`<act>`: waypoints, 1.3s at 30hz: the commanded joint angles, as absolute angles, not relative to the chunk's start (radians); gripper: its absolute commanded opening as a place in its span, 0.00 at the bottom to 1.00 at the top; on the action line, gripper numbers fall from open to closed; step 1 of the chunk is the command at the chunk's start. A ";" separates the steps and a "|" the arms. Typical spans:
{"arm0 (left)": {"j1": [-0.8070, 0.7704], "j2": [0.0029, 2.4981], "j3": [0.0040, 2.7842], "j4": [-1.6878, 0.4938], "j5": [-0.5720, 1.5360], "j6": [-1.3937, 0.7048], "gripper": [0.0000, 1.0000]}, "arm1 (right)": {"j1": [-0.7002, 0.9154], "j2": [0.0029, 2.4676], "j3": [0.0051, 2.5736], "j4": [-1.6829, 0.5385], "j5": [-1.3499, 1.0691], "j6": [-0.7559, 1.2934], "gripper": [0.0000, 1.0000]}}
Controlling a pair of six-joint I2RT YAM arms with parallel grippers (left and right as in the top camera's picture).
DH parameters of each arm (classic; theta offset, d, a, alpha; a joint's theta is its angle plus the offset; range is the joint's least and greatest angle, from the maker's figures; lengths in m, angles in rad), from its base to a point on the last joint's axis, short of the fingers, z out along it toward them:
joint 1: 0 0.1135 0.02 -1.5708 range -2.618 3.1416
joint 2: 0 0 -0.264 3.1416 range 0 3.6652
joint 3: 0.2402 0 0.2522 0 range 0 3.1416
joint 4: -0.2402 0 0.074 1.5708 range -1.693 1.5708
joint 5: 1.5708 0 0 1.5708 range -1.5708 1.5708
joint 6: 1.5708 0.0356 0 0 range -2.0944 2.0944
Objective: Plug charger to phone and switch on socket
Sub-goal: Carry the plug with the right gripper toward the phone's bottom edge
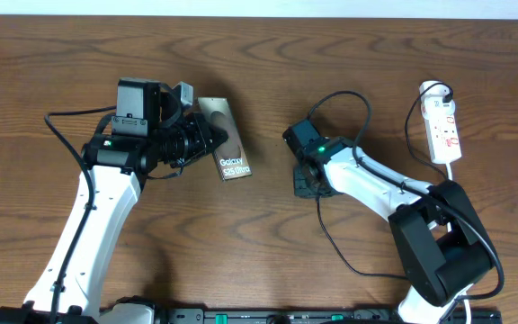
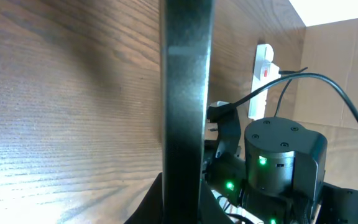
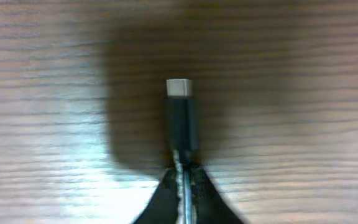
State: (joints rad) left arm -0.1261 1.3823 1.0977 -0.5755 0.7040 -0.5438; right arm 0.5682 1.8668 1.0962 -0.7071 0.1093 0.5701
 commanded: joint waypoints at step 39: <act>-0.181 1.683 1.117 0.051 1.357 -0.773 0.07 | 0.804 1.165 1.030 -0.866 -0.268 0.528 0.01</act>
